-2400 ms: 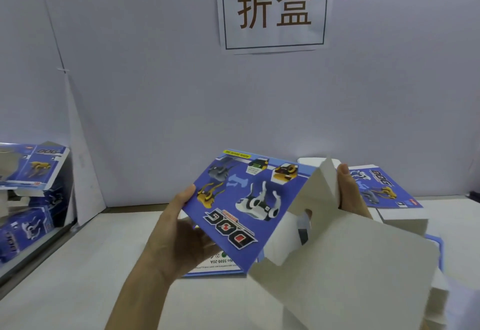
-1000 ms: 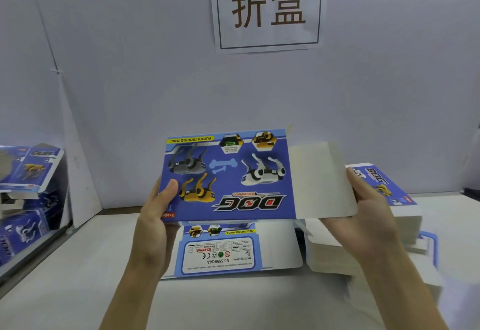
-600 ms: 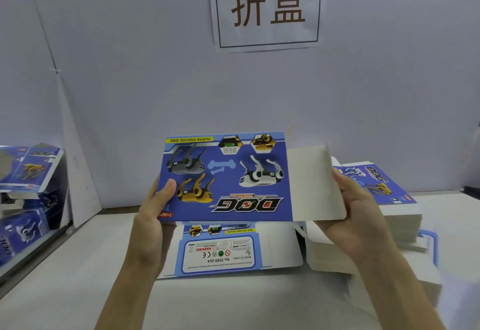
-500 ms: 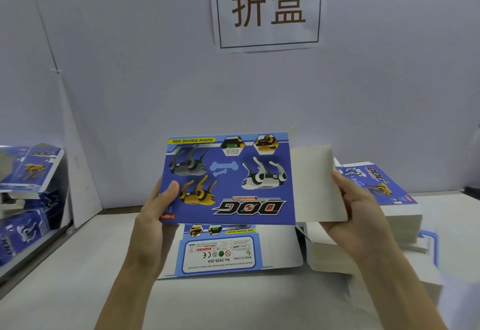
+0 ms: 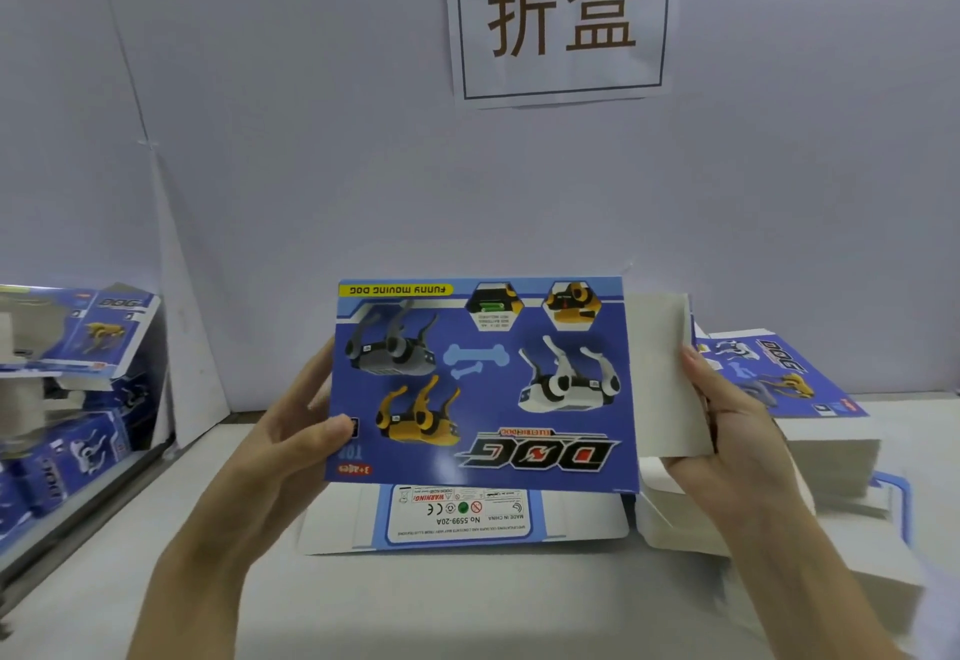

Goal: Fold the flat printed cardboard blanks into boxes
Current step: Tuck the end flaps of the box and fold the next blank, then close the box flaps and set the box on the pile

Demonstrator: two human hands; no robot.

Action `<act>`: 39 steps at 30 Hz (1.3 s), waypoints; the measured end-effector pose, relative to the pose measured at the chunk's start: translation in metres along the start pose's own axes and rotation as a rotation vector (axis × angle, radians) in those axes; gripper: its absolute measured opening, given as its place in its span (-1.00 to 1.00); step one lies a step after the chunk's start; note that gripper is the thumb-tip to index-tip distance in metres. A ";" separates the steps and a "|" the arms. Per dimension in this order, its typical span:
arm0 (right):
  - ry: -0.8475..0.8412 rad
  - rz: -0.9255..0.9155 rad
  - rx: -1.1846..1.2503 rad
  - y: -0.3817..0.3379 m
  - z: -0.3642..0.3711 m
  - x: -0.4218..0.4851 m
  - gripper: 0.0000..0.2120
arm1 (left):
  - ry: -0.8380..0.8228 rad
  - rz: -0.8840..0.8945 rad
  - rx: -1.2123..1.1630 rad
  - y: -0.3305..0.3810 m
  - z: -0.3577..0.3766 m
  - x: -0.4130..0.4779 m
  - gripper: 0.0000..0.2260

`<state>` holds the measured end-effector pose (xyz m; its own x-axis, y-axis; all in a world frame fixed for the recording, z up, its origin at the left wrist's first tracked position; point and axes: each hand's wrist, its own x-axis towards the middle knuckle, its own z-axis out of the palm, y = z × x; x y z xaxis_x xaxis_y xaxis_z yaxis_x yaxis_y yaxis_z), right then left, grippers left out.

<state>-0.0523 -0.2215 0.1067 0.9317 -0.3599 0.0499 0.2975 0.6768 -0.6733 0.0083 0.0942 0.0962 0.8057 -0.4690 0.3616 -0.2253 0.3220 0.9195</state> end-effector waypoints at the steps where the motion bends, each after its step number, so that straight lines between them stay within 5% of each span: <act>1: -0.011 0.002 0.004 0.001 0.000 0.000 -0.87 | 0.001 -0.038 0.020 0.002 -0.001 -0.003 -0.34; 6: -0.073 0.004 -0.135 0.009 0.003 -0.003 -0.77 | 0.170 -0.252 0.060 0.011 -0.011 -0.013 -0.25; 11: -0.138 0.177 -0.460 0.035 0.003 0.005 -0.59 | 0.492 -0.483 0.070 0.022 -0.049 -0.039 -0.44; 14: -0.118 0.218 -0.525 0.047 0.004 0.009 -0.64 | 0.797 -0.345 -0.130 0.033 -0.088 -0.045 -0.50; 17: -0.075 0.265 -0.555 0.056 0.002 0.015 -0.63 | 0.962 0.013 -0.365 0.067 -0.124 -0.030 -0.63; 20: -0.054 0.284 -0.611 0.066 0.000 0.022 -0.62 | 0.826 0.153 -0.357 0.093 -0.123 -0.002 -0.33; 26: -0.174 0.268 -0.816 0.082 0.003 0.015 -0.76 | 0.678 0.116 0.403 0.027 -0.053 0.044 -0.31; 33: -0.231 0.193 -1.026 0.098 0.007 0.007 -0.87 | -0.304 -0.267 1.496 -0.117 0.015 0.053 -0.24; 39: -0.246 0.066 -1.242 0.105 -0.011 0.017 -0.88 | -0.266 -0.237 1.680 -0.167 0.030 0.054 -0.40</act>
<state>-0.0071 -0.1634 0.0286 0.9910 -0.1294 0.0353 -0.0219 -0.4157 -0.9092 0.0735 -0.0093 -0.0328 0.8364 -0.5449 0.0584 -0.5471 -0.8365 0.0304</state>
